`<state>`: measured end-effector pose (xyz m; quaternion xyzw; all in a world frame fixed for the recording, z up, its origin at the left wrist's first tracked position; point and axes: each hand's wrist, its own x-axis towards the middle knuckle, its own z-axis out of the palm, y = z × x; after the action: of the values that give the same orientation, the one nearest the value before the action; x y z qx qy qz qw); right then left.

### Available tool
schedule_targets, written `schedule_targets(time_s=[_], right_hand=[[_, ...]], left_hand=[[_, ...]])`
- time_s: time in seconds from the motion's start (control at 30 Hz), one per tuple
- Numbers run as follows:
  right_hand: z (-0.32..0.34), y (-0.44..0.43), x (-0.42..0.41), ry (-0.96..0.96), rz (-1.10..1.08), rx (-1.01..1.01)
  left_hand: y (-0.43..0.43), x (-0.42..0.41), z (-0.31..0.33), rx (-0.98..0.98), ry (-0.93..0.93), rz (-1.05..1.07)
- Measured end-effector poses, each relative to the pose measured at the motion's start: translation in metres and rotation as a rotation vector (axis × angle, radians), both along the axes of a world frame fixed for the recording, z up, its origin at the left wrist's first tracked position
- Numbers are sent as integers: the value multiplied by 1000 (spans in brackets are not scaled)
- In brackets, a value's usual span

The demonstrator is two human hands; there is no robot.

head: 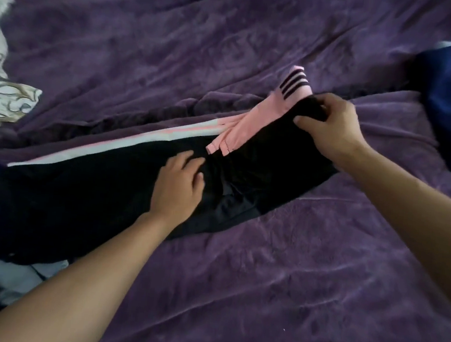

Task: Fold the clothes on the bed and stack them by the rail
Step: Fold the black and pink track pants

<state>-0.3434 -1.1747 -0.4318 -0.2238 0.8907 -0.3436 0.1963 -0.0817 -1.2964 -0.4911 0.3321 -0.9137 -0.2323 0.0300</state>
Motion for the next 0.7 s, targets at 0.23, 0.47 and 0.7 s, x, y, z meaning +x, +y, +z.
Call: schedule_targets(time_s=[0.23, 0.47, 0.7], right_hand=[[50, -80, 151, 12, 260, -75], [14, -151, 295, 4, 382, 133], [-21, -157, 313, -62, 289, 130]], left_hand=[[-68, 114, 38, -103, 51, 296], [-137, 244, 54, -152, 13, 353], [-134, 272, 41, -122, 50, 209]])
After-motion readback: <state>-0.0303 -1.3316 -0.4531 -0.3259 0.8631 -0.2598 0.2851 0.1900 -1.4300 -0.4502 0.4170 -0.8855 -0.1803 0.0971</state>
